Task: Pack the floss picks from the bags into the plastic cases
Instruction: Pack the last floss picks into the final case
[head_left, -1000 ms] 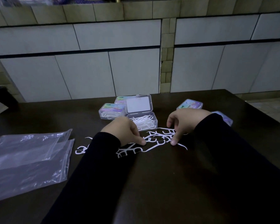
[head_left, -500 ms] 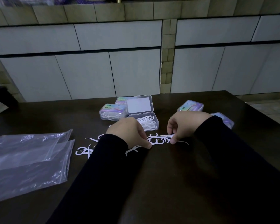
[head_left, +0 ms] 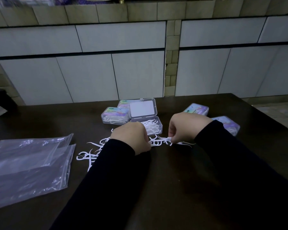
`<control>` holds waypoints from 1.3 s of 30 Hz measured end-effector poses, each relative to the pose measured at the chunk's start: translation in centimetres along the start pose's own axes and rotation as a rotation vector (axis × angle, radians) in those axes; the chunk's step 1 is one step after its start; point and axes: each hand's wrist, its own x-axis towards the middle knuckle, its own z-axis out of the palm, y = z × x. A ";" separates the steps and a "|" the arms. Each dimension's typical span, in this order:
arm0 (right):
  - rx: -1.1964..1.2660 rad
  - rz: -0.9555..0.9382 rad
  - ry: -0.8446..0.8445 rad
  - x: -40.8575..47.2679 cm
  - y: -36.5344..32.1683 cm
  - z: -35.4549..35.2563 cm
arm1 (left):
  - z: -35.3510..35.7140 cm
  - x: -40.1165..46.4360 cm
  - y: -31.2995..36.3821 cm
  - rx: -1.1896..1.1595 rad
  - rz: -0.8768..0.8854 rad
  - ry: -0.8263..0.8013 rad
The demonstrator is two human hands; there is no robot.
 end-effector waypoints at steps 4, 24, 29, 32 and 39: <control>-0.074 0.019 0.006 0.4 -0.1 0.3 | 0.4 0.1 0.2 0.075 -0.001 -0.012; 0.022 -0.010 0.157 -0.4 0.4 -0.4 | -0.6 0.1 -1.6 -0.018 -0.057 0.120; 0.103 -0.056 0.450 -0.1 0.2 -0.5 | -0.8 0.5 -3.2 -0.259 -0.135 0.429; 0.119 -0.076 0.671 0.7 0.1 -0.1 | -0.7 0.7 -2.9 -0.390 -0.150 0.617; -0.114 -0.146 0.694 3.5 -1.5 2.1 | -0.3 1.1 -3.0 -0.606 -0.176 0.721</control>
